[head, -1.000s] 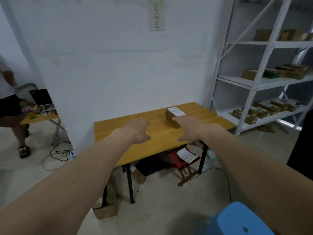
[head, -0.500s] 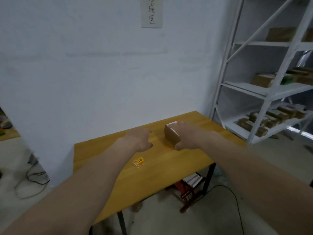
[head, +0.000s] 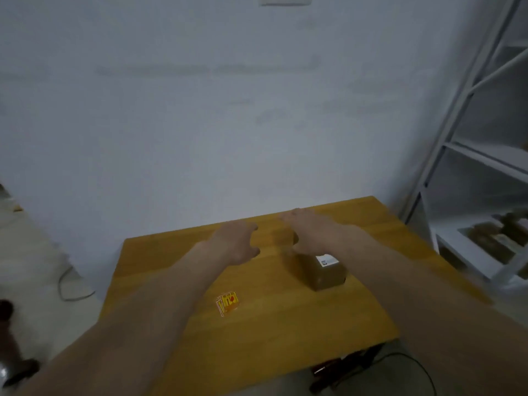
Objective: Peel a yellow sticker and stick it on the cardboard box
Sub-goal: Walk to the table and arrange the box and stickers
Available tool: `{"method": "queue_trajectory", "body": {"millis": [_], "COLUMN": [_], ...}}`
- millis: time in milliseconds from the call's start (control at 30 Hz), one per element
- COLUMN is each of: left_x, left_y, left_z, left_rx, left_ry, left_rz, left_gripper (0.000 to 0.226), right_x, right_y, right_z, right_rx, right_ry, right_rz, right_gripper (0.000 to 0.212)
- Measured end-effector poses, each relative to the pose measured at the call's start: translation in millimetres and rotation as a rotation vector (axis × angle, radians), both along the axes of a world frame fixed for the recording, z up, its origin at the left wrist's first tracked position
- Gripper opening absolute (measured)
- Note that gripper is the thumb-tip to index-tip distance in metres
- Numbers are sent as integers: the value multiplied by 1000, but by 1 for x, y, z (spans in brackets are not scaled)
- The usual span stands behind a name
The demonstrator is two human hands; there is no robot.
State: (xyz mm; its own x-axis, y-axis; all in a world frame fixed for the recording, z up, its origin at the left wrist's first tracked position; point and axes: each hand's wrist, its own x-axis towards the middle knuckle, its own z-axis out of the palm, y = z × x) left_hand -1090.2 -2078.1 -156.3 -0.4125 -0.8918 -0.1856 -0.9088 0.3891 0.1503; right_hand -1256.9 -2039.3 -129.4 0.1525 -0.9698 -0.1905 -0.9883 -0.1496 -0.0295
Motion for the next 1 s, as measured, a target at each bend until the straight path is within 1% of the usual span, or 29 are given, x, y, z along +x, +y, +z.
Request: {"method": "queue_trajectory", "body": {"millis": [167,300,400,500,667,867,1000], "left_x": [-30,-43,-54,-65,-79,-101,-128], "left_y": [-34,-54,-67,-76,-84,-85,-92], "left_z": [-12,-18,-21,-29,-43,-68,-100], "left_rx": [30,55,38,19,3,30,42], "left_ry": [-8,-37,-12,16,-10,-31,-39], "left_rz": [55,56,27,-11,-47,33,101], "left_gripper": [63,61,58,57,56,55,52], "right_x": [-30,-36,-50,-64,-84,-113,-131], "right_y": [-52,-71,-78,-85,-94,-107,-121], "right_z": [-8,-17,-18,-25,-41,-66,-103], "right_rx": [46,107,81,68,111,156,208], "right_ry": [-12,-46,-85,-60,-2,-29,-88], "right_rz": [51,103,92,61,58,124,220], "right_gripper": [78,74,69,67,72,76,75]}}
